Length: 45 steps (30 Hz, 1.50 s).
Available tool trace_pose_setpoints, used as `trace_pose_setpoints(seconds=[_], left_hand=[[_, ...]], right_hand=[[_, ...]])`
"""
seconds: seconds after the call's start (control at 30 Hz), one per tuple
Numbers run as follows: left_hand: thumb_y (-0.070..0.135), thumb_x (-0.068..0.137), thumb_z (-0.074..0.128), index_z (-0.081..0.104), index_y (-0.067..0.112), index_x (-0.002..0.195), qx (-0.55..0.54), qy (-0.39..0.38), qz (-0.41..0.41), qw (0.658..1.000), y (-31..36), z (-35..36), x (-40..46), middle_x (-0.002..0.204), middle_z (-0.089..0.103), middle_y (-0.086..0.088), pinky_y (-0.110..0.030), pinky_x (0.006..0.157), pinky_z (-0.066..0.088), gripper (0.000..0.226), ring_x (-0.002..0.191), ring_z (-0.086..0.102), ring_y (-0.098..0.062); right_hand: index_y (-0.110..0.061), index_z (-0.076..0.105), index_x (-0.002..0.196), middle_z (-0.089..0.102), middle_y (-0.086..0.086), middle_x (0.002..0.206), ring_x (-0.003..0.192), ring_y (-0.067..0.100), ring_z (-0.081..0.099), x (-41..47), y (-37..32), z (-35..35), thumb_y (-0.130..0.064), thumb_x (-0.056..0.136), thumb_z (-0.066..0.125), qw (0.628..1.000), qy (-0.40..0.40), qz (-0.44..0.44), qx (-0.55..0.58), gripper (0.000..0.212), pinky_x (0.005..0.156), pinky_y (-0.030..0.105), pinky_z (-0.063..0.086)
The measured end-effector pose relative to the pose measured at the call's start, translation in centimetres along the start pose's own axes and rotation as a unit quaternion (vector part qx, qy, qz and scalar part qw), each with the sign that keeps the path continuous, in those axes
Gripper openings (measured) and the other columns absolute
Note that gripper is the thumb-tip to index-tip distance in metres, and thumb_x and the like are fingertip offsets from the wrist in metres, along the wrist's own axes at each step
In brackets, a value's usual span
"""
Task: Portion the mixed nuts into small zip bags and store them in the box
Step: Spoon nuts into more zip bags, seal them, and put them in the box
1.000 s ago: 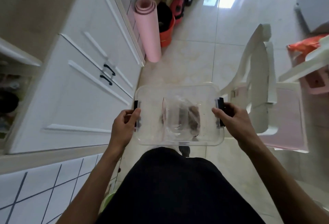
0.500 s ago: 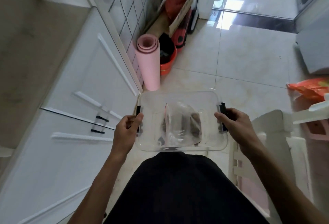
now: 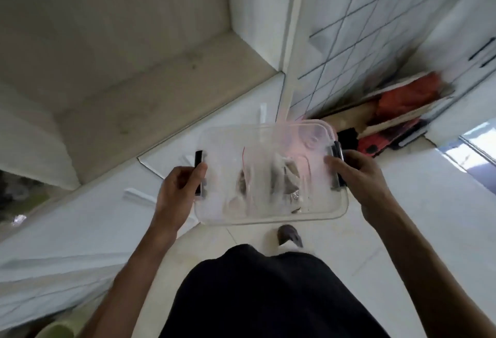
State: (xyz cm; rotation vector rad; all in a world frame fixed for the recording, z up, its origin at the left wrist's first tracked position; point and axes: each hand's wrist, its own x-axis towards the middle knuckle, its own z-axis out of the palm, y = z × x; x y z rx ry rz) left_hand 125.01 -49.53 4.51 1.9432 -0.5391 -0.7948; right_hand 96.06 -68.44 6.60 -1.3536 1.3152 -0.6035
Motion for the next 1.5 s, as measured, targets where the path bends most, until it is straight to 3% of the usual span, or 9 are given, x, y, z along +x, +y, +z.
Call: trace_pose_setpoints(seconds=[0.2, 0.43, 0.53, 0.63, 0.8, 0.93, 1.07, 1.3, 1.5], left_hand=[[0.055, 0.095, 0.068, 0.070, 0.012, 0.088, -0.067, 0.172, -0.002, 0.983, 4.9, -0.4, -2.0, 0.082, 0.077, -0.003, -0.046, 0.077, 0.060, 0.043, 0.076, 0.073, -0.023], [0.078, 0.079, 0.064, 0.054, 0.015, 0.065, -0.103, 0.232, 0.023, 0.967, 9.1, -3.0, -0.4, 0.063, 0.058, 0.003, -0.018, 0.054, 0.047, 0.066, 0.058, 0.059, -0.011], [0.081, 0.075, 0.064, 0.057, 0.009, 0.076, -0.105, 0.265, 0.014, 0.958, 9.9, -5.4, 2.2, 0.073, 0.048, -0.005, -0.030, 0.065, 0.037, 0.072, 0.068, 0.048, -0.017], [0.080, 0.073, 0.061, 0.059, 0.008, 0.081, -0.096, 0.299, 0.015, 0.949, 10.7, -7.6, 5.2, 0.072, 0.047, -0.005, -0.035, 0.068, 0.031, 0.072, 0.064, 0.046, -0.016], [0.061, 0.097, 0.058, 0.062, 0.009, 0.076, -0.029, 0.318, 0.002, 0.948, 11.2, -9.8, 10.6, 0.058, 0.051, -0.002, -0.028, 0.056, 0.034, 0.056, 0.051, 0.049, -0.016], [0.063, 0.099, 0.052, 0.064, 0.015, 0.073, -0.014, 0.320, -0.040, 0.946, 10.9, -9.7, 13.3, 0.044, 0.058, 0.005, -0.023, 0.048, 0.040, 0.056, 0.039, 0.056, -0.004], [0.065, 0.098, 0.053, 0.068, 0.012, 0.083, -0.035, 0.328, -0.049, 0.943, 10.8, -9.9, 14.8, 0.066, 0.068, -0.005, -0.030, 0.061, 0.049, 0.057, 0.058, 0.064, -0.019], [0.069, 0.100, 0.043, 0.060, 0.015, 0.072, 0.066, 0.332, -0.024, 0.940, 12.1, -10.0, 12.6, 0.063, 0.062, -0.001, -0.029, 0.056, 0.041, 0.063, 0.061, 0.060, -0.022], [0.030, 0.098, 0.069, 0.069, 0.025, 0.101, 0.116, 0.360, 0.161, 0.912, 14.4, -9.8, 7.6, 0.095, 0.073, 0.016, -0.014, 0.076, 0.048, 0.006, 0.088, 0.067, 0.004]], right_hand=[[-0.005, 0.073, 0.090, 0.066, 0.010, 0.077, 0.072, 0.014, 0.060, 8.1, -9.2, 1.0, -0.032, 0.085, 0.078, 0.986, -0.147, -0.077, -0.034, 0.028, 0.071, 0.034, 0.044], [-0.004, 0.070, 0.093, 0.062, 0.005, 0.077, 0.075, 0.019, 0.058, 14.2, -17.7, 5.8, -0.056, 0.070, 0.075, 0.952, -0.266, -0.134, -0.063, 0.057, 0.074, 0.035, 0.040], [0.003, 0.069, 0.099, 0.059, 0.017, 0.079, 0.079, 0.020, 0.059, 15.9, -19.7, 8.8, -0.044, 0.075, 0.075, 0.943, -0.300, -0.137, -0.051, 0.053, 0.077, 0.035, 0.042], [-0.016, 0.078, 0.087, 0.072, 0.001, 0.073, 0.069, 0.010, 0.068, 17.5, -21.2, 12.0, -0.020, 0.089, 0.071, 0.941, -0.297, -0.151, -0.056, 0.009, 0.061, 0.020, 0.049], [-0.010, 0.067, 0.101, 0.061, 0.009, 0.073, 0.059, 0.019, 0.058, 20.0, -22.9, 17.0, -0.005, 0.098, 0.060, 0.943, -0.261, -0.178, -0.105, 0.009, 0.040, 0.013, 0.039], [0.005, 0.068, 0.109, 0.057, 0.009, 0.069, 0.060, 0.023, 0.054, 21.8, -22.3, 20.0, -0.007, 0.101, 0.056, 0.942, -0.253, -0.171, -0.143, 0.019, 0.062, 0.032, 0.043], [-0.021, 0.062, 0.087, 0.054, 0.002, 0.066, 0.059, 0.018, 0.049, 22.7, -21.9, 21.4, -0.020, 0.105, 0.051, 0.938, -0.252, -0.189, -0.142, 0.021, 0.063, 0.035, 0.037], [-0.017, 0.060, 0.123, 0.065, 0.003, 0.097, 0.088, 0.021, 0.064, 21.4, -23.2, 19.1, -0.042, 0.104, 0.057, 0.929, -0.263, -0.214, -0.148, 0.031, 0.080, 0.037, 0.053], [-0.020, 0.072, 0.113, 0.076, -0.001, 0.100, 0.099, 0.023, 0.073, 17.2, -24.3, 11.2, -0.029, 0.099, 0.069, 0.895, -0.273, -0.310, -0.168, 0.017, 0.095, 0.050, 0.058]])
